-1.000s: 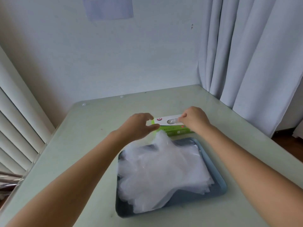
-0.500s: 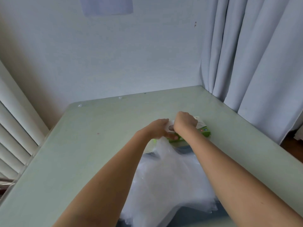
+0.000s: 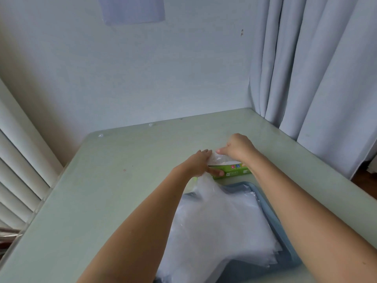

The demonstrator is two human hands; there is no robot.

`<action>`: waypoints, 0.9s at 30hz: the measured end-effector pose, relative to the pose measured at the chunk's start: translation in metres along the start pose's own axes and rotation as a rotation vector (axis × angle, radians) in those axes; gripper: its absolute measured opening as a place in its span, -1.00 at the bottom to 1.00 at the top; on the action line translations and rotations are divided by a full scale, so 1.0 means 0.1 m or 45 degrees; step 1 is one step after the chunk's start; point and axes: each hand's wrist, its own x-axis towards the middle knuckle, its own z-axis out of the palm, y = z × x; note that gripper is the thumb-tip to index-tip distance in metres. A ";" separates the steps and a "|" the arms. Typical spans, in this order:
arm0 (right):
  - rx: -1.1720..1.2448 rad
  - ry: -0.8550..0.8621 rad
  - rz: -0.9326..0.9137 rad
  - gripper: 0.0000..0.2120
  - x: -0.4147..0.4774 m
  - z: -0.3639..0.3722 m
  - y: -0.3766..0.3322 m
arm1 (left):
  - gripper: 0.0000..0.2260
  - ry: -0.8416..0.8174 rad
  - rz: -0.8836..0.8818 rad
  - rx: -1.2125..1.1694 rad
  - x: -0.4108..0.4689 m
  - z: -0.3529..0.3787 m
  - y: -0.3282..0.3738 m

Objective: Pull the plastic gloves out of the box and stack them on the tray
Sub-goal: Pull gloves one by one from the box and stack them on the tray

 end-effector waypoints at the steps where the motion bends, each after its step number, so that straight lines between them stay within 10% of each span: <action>1: 0.086 -0.026 0.008 -0.52 0.02 -0.01 0.03 | -0.22 -0.002 0.000 0.004 -0.01 -0.01 0.00; 8: 0.805 0.043 0.138 -0.63 0.10 0.02 0.23 | -0.20 -0.005 -0.002 -0.054 -0.05 -0.01 0.01; 16: 0.218 -0.185 -0.457 -0.53 -0.12 -0.16 0.06 | -0.28 0.023 -0.022 -0.150 -0.04 0.01 0.02; 22: -0.090 -0.394 -0.074 -0.33 -0.11 -0.43 0.20 | -0.17 0.006 -0.012 -0.017 -0.07 0.00 0.04; 27: 0.367 -0.466 -0.181 -0.88 -0.21 -0.29 0.33 | -0.18 0.007 -0.030 0.026 -0.07 -0.01 0.06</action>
